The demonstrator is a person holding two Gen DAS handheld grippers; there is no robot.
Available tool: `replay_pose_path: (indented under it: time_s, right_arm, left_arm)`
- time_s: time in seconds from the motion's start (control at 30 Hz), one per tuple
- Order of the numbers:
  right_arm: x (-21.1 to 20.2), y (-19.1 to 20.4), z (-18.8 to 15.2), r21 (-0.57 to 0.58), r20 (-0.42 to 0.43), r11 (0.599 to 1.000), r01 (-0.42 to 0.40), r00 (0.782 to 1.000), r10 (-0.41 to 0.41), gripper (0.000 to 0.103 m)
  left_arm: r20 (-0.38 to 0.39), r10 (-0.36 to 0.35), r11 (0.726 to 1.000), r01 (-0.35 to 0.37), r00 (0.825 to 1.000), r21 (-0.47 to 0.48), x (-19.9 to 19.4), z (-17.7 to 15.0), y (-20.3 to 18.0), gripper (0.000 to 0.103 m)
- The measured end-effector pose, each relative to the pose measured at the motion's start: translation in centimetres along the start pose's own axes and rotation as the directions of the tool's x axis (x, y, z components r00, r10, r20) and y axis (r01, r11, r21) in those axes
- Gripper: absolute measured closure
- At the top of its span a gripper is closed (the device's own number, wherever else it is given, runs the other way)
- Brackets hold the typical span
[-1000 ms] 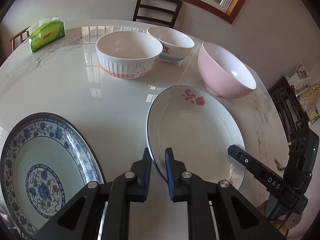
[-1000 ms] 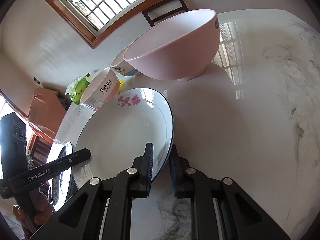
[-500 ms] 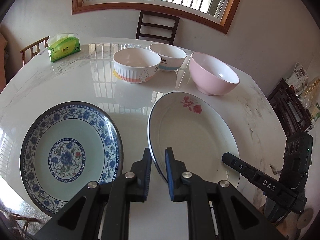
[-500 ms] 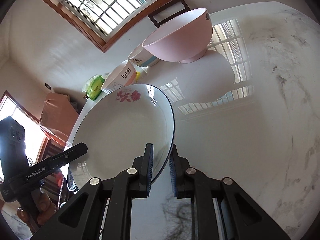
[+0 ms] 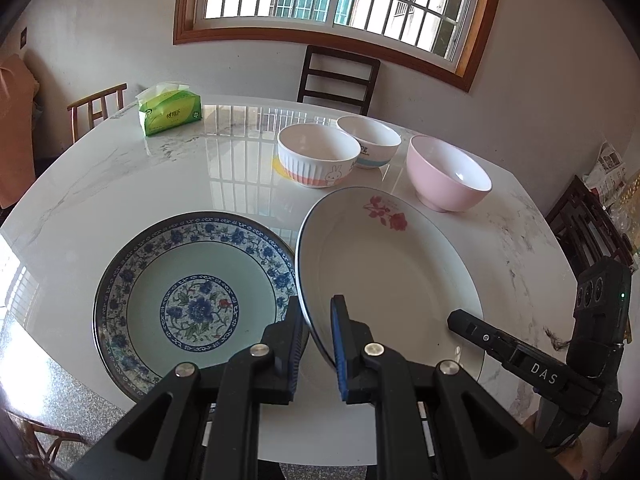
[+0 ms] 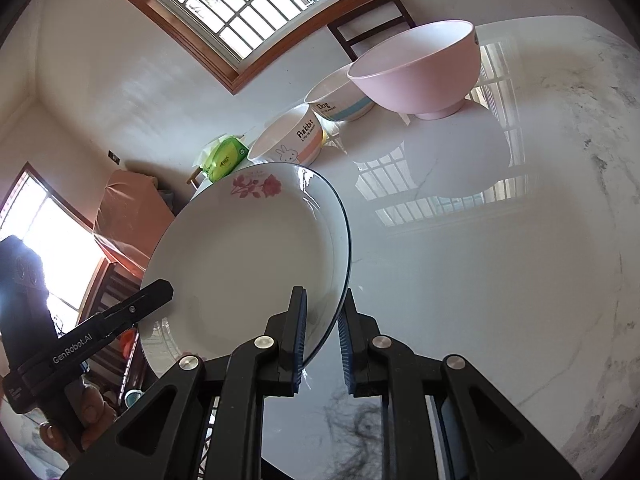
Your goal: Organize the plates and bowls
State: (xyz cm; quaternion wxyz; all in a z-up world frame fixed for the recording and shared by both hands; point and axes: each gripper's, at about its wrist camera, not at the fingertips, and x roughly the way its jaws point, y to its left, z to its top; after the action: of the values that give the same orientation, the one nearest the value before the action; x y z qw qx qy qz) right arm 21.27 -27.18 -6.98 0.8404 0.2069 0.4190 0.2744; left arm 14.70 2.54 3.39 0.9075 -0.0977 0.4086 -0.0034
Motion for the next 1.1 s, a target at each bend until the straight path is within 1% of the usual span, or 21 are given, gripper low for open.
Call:
replay_pose_path:
  time_s: [0.23,0.7,1.1]
  right_arm:
    - [1.2,2.5,-0.3,-0.044,-0.025,0.999,-0.008,1.000,0.007,0.087]
    - [4.7,7.9,-1.9,-0.133,-0.108,0.990,-0.038,0.994,0.023,0.086]
    - [6.4,10.5,-3.2,-0.181,-0.158,0.982,-0.051,0.987,0.022,0.085]
  left_arm:
    - [0.016,0.025,0.999,-0.025,1.000,-0.031,-1.3,-0.6,2.6,0.089]
    - [0.013,0.063,0.987,-0.060,0.998,-0.146,-3.3,-3.2,9.5,0.089]
    - [-0.001,0.080,0.977,-0.078,0.997,-0.200,-3.8,-4.7,12.7,0.089]
